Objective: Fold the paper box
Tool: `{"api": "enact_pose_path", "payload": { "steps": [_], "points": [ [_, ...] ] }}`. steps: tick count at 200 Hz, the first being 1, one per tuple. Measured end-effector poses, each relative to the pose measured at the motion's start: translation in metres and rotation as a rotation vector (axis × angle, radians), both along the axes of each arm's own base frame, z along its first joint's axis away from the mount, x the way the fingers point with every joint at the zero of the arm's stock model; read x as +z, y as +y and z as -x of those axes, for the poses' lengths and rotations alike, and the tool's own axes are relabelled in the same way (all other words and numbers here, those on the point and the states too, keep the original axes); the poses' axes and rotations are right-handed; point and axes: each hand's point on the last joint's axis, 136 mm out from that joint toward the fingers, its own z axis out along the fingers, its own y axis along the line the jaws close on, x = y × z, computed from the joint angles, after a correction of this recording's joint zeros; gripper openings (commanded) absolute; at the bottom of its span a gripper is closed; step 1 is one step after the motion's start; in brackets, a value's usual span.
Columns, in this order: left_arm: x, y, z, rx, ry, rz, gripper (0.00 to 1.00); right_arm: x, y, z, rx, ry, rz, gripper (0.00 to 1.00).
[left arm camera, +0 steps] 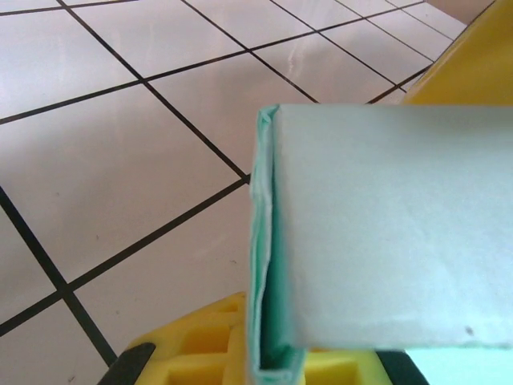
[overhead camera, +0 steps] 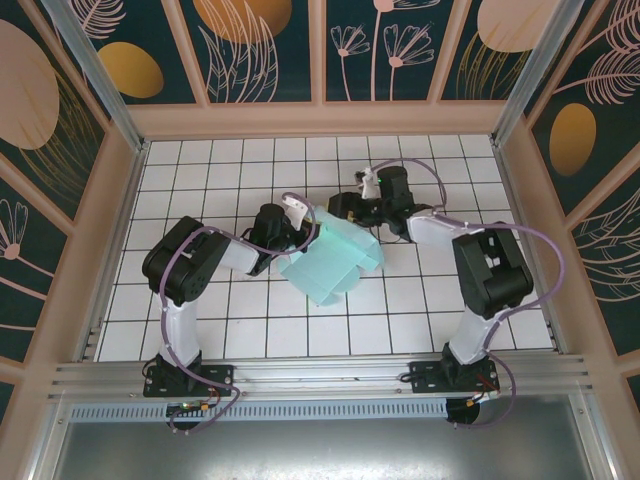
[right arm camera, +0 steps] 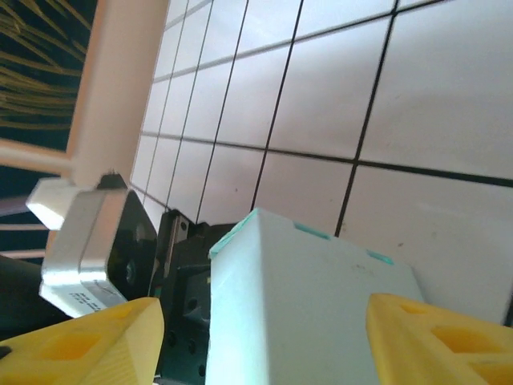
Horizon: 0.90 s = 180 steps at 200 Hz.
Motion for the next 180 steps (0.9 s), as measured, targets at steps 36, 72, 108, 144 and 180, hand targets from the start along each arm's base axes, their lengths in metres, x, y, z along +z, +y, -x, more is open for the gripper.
{"api": "enact_pose_path", "payload": {
  "steps": [36,72,108,144,180],
  "points": [
    [0.008,-0.005,0.005,-0.027,-0.002,0.058,0.00,0.000,-0.028,-0.014,-0.099,0.009,0.004,0.50],
    [0.015,-0.008,0.006,-0.033,0.004,0.100,0.00,-0.014,-0.024,-0.010,-0.073,0.043,0.015,0.44],
    [0.015,-0.008,0.006,-0.020,0.036,0.123,0.00,-0.029,-0.008,0.003,0.014,0.087,-0.002,0.43],
    [0.016,-0.008,0.006,-0.013,0.048,0.136,0.00,-0.024,-0.004,0.002,0.030,0.078,-0.017,0.42],
    [0.018,-0.005,0.004,0.001,0.057,0.157,0.04,-0.022,-0.013,-0.004,-0.015,0.055,-0.001,0.51]
  ]
}}
